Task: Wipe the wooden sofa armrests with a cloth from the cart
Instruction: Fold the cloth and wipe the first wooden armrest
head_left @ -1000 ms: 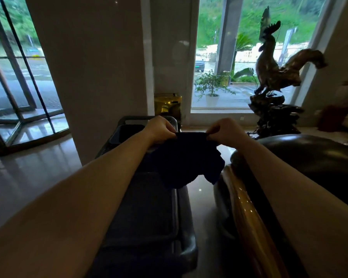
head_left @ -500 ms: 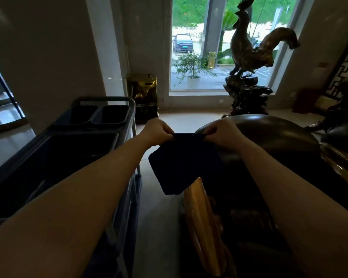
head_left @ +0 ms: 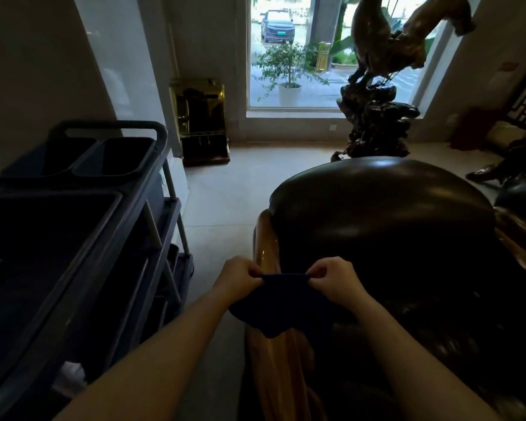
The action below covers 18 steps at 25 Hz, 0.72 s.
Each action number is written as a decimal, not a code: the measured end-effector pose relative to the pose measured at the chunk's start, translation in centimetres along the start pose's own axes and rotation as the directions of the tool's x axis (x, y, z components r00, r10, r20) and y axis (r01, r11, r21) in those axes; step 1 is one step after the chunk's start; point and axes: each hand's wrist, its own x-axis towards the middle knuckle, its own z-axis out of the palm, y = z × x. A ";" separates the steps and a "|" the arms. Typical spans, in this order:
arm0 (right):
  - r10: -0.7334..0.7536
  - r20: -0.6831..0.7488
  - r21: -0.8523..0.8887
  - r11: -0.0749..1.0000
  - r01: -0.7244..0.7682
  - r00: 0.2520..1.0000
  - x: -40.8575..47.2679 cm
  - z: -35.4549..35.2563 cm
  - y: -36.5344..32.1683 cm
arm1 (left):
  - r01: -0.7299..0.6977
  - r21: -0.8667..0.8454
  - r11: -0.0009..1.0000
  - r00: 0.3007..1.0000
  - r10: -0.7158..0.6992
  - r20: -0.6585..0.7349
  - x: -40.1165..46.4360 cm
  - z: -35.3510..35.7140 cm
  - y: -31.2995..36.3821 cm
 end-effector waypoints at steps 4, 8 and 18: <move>0.032 0.094 0.037 0.999 -0.036 0.995 3.1 4.3 5.5 | 0.130 0.012 0.991 0.991 -0.130 0.015 3.2 5.0 -3.0; 0.057 0.158 0.048 0.997 -0.066 0.986 5.3 8.6 10.2 | 0.249 0.020 0.968 0.967 -0.250 0.041 4.9 10.0 -5.8; 0.150 0.264 0.153 0.969 -0.195 0.953 10.3 18.0 18.3 | 0.424 -0.111 0.899 0.906 -0.421 0.045 11.0 19.3 -14.2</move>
